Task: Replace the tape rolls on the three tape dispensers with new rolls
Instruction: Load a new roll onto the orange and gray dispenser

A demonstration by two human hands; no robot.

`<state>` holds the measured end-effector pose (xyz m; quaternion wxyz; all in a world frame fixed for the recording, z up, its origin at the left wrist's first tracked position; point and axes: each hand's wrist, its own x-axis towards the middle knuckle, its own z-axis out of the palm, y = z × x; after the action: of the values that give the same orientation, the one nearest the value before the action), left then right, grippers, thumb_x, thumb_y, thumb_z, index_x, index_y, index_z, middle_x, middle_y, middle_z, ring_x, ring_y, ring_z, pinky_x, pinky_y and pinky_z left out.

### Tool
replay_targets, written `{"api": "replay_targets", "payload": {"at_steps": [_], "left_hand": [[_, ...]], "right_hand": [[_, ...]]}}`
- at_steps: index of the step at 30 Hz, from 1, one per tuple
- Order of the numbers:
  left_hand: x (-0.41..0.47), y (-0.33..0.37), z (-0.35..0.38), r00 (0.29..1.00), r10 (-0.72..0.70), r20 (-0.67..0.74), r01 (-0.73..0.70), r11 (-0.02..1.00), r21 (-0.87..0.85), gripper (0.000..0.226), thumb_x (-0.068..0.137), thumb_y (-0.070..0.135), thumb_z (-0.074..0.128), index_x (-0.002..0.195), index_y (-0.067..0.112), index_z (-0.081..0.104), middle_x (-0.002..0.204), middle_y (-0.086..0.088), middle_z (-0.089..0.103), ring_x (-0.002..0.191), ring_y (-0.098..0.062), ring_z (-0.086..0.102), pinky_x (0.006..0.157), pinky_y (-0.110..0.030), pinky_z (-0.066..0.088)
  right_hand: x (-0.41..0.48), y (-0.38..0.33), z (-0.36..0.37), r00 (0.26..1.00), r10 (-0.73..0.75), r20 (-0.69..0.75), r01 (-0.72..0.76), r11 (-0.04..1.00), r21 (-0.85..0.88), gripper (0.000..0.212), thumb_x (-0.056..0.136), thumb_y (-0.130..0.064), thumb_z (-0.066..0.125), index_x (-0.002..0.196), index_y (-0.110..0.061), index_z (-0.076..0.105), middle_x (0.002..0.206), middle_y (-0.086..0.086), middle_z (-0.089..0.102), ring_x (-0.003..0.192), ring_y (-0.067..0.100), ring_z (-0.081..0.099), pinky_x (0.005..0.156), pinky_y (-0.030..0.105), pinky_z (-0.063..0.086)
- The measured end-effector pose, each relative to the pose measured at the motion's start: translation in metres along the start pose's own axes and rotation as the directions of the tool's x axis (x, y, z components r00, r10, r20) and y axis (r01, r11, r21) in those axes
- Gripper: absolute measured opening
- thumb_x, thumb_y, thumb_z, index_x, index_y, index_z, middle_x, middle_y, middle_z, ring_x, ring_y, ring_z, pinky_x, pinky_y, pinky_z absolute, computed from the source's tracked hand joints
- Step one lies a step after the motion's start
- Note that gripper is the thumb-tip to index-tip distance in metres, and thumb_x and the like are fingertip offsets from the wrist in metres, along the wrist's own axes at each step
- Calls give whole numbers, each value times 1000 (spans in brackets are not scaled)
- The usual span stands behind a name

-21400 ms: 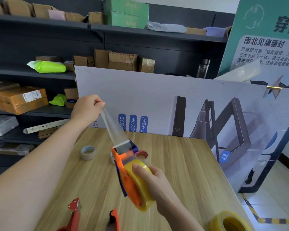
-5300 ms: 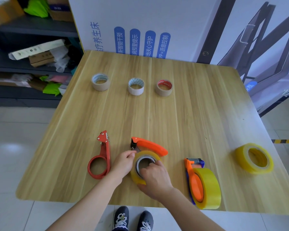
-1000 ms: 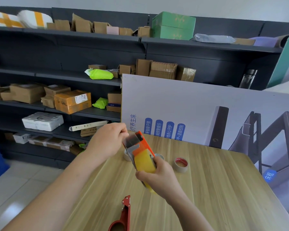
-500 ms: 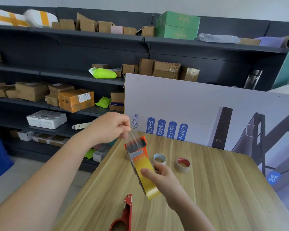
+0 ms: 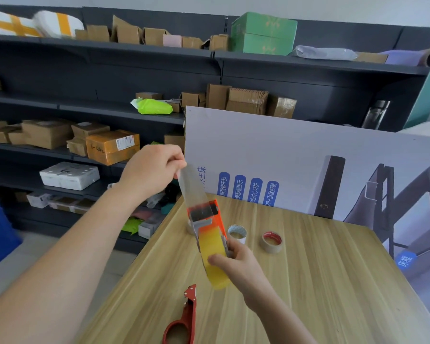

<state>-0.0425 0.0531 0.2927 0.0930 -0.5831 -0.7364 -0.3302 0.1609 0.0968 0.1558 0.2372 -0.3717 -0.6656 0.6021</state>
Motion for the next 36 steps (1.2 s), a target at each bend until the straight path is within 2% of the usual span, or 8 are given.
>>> {"api": "replay_targets", "payload": {"at_steps": [4, 8, 15, 20, 23, 27, 33, 36], "left_hand": [[2, -4, 6, 1000, -7, -12, 8, 999, 36, 18, 94, 21, 55, 80, 19, 66, 68, 7, 67, 61, -7, 59, 58, -30, 51], [3, -13, 6, 995, -45, -90, 48, 998, 31, 20, 94, 21, 54, 77, 17, 64, 69, 3, 67, 52, -4, 46, 50, -22, 32], [8, 2, 6, 991, 29, -133, -26, 999, 23, 20, 94, 19, 53, 75, 21, 60, 66, 7, 61, 59, -5, 53, 52, -22, 35], [21, -3, -16, 974, -22, -228, 32, 999, 42, 19, 94, 22, 53, 76, 21, 60, 69, 5, 62, 64, -10, 53, 58, -27, 38], [24, -6, -16, 990, -22, -140, 27, 999, 30, 18, 93, 20, 55, 78, 20, 64, 69, 4, 64, 69, -12, 59, 65, -31, 44], [25, -7, -10, 990, -21, -141, 22, 1000, 11, 20, 93, 20, 55, 77, 16, 65, 69, 2, 64, 64, -9, 54, 61, -27, 38], [28, -28, -3, 959, -135, -248, 137, 991, -8, 21, 93, 19, 54, 74, 19, 63, 70, 4, 63, 70, -14, 55, 62, -31, 41], [27, -38, 7, 962, -175, -208, 180, 984, 1, 22, 93, 20, 54, 74, 19, 64, 71, 3, 64, 71, -15, 56, 59, -29, 40]], "right_hand": [[-2, -3, 2, 999, 17, -40, -15, 998, 58, 42, 86, -39, 69, 100, 1, 65, 72, 0, 68, 58, 3, 66, 52, 14, 48], [0, -7, -1, 1000, 14, 7, -14, 1000, 15, 47, 72, -39, 66, 103, -4, 64, 81, 1, 62, 71, 9, 60, 65, 21, 45], [8, -6, -1, 996, 39, -81, -36, 998, 43, 67, 76, -61, 65, 100, 2, 65, 76, 3, 65, 67, 12, 62, 63, 23, 46], [3, -4, -2, 996, 34, -79, -32, 999, 22, 60, 68, -45, 67, 100, 5, 60, 78, 6, 58, 70, 19, 59, 68, 35, 47], [4, 3, -3, 994, 74, -78, -72, 997, 25, 46, 79, -31, 65, 100, 9, 58, 75, 5, 58, 58, 9, 61, 56, 21, 48], [2, 4, 3, 989, 67, -131, -63, 997, 37, 70, 69, -60, 66, 95, 5, 64, 74, 4, 63, 64, 12, 60, 62, 26, 46], [5, -7, 2, 996, 27, -85, -23, 998, 51, 44, 85, -33, 65, 100, 8, 63, 73, 6, 68, 57, 10, 66, 54, 20, 51], [4, -7, 5, 994, 24, -110, -18, 998, 58, 62, 68, -48, 64, 96, 8, 60, 74, 6, 59, 66, 17, 57, 63, 31, 45]]}}
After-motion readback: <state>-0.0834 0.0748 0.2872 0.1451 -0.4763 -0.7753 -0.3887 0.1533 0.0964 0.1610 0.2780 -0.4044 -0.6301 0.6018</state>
